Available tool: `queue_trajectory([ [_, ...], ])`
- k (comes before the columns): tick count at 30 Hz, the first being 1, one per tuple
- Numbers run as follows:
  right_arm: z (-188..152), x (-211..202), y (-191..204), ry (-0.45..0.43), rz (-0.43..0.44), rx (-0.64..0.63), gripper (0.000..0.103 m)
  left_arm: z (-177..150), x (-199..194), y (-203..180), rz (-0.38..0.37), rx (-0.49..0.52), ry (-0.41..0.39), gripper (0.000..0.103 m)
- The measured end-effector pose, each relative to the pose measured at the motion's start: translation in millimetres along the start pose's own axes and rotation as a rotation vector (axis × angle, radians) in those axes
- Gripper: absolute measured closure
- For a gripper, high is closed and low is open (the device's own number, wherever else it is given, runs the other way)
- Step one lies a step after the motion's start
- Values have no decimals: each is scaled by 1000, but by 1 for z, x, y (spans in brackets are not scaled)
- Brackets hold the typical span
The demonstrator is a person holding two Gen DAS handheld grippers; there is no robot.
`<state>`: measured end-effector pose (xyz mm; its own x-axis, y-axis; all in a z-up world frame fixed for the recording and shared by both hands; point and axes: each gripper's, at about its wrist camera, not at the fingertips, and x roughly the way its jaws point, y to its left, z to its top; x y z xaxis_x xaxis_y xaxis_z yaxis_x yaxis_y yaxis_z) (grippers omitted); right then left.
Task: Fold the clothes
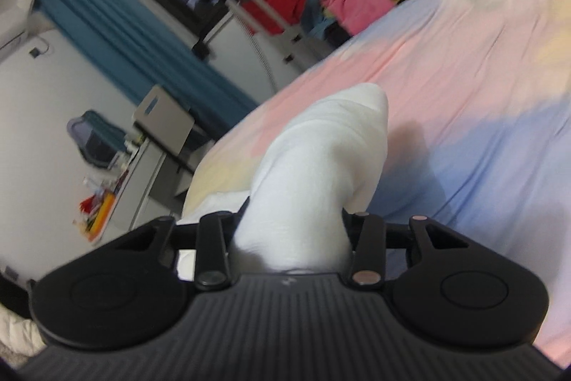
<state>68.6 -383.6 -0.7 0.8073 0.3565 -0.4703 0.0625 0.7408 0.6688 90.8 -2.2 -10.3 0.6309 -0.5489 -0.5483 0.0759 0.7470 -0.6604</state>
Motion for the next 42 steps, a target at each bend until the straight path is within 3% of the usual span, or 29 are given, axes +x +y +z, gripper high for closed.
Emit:
queue_trajectory([
  [5,61,-39,-36,-77,-60,20,59,3,48,-77,-65,77,31,63],
  [9,125,-65,-74,-150,-111,55,59,16,112,-145,-128,124,65,63],
  [14,194,-80,-133,-228,-181,145,59,44,236,-234,-167,180,108,63],
  [19,225,-60,-196,-257,-247,235,59,50,354,-283,-168,236,128,64],
  [23,219,-34,-244,-257,-289,276,59,36,429,-272,-158,268,198,64],
  [27,182,-22,-276,-326,-251,356,59,24,462,-240,-211,288,217,63],
  [32,133,-14,-287,-362,-239,368,59,-1,447,-197,-231,373,241,62],
  [36,91,-5,-308,-348,-236,444,58,-28,443,-158,-188,374,284,58],
  [39,76,1,-309,-351,-265,429,55,-40,444,-149,-158,408,290,53],
  [42,84,-3,-298,-315,-317,428,54,-39,440,-153,-144,429,302,52],
])
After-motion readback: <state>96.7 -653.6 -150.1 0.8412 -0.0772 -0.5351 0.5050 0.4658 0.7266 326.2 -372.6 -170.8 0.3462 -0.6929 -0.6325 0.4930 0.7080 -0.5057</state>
